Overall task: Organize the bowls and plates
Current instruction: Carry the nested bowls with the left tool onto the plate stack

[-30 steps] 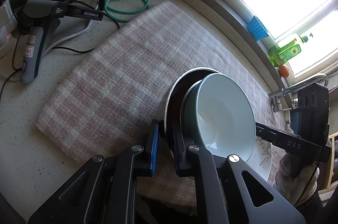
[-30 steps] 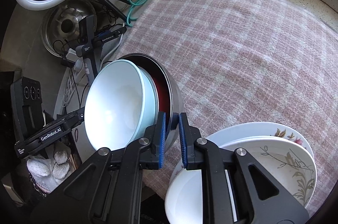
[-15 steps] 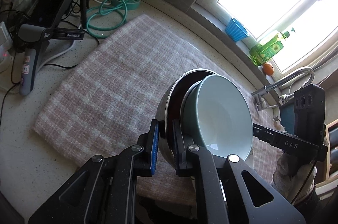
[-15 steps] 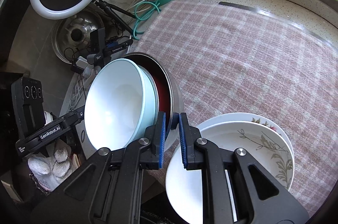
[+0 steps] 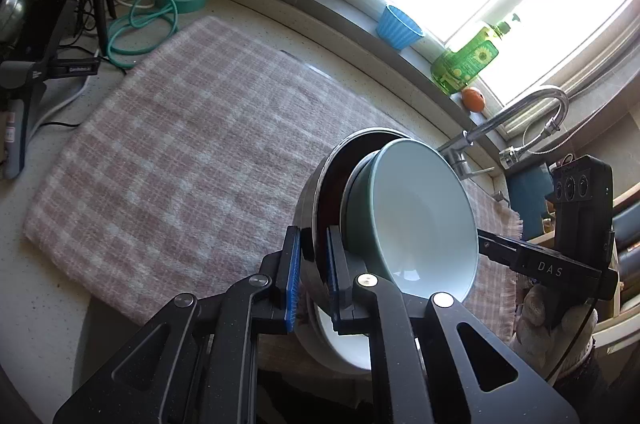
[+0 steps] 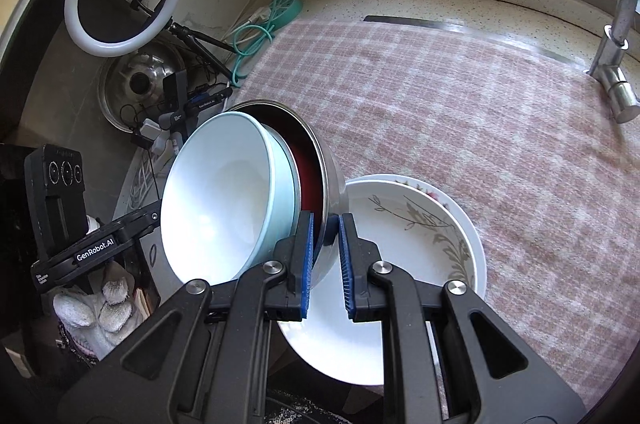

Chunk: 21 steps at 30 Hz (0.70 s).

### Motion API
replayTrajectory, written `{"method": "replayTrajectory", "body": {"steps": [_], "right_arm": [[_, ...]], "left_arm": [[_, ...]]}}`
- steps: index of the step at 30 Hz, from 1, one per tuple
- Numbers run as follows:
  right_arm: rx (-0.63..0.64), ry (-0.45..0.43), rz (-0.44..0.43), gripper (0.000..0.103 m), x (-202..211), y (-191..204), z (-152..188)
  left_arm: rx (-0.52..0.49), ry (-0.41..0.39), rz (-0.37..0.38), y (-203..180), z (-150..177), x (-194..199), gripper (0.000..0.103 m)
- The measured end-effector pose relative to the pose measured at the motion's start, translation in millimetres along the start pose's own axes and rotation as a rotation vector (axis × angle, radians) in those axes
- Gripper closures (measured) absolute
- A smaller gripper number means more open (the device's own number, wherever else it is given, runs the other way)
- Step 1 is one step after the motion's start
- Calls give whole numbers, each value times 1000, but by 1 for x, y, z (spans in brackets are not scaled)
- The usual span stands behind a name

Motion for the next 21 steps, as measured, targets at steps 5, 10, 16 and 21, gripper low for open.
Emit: {"method": "replayTrajectory", "body": {"steps": [5, 10, 16, 21], "right_arm": [[-19, -2, 12, 89, 12, -20, 8], [-41, 8, 26, 89, 16, -39, 18], [-62, 23, 35, 89, 15, -55, 30], [-71, 34, 35, 89, 13, -62, 37]], "left_arm": [[-20, 22, 16, -20, 8, -9, 94], [-33, 50, 28, -35, 18, -18, 94], [-35, 80, 31, -45, 30, -27, 94], [-32, 93, 28, -46, 34, -31, 94]]}}
Point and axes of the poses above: each gripper's, at about its wrist camera, not at the fingertips, and x roughly against the way its jaws point, y to its left, z to its underside, the point moved 8 cm from there along -x, roughly the way its jaws point, and after that the axes turned 11 degrees about -x, right-handed, at the moved point
